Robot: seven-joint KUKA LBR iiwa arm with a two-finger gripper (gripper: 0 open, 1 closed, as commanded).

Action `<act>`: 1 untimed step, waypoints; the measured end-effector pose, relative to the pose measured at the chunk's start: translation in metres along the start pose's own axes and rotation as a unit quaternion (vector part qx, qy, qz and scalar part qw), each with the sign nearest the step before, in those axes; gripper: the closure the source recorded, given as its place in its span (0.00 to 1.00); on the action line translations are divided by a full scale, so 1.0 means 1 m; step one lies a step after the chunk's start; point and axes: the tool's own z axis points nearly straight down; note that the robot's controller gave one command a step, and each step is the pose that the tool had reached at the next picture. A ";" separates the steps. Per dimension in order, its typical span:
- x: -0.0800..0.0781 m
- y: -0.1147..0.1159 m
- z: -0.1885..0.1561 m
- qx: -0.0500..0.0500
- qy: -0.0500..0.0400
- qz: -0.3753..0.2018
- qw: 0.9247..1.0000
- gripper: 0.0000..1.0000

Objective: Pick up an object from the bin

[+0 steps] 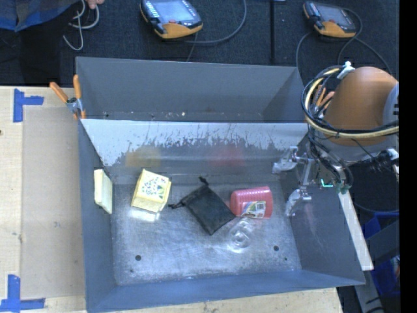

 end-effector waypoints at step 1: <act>-0.002 0.000 -0.004 0.001 -0.003 -0.001 1.000 0.00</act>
Offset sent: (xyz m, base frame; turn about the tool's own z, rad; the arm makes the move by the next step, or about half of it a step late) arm 0.0350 0.0775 -0.0984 0.0413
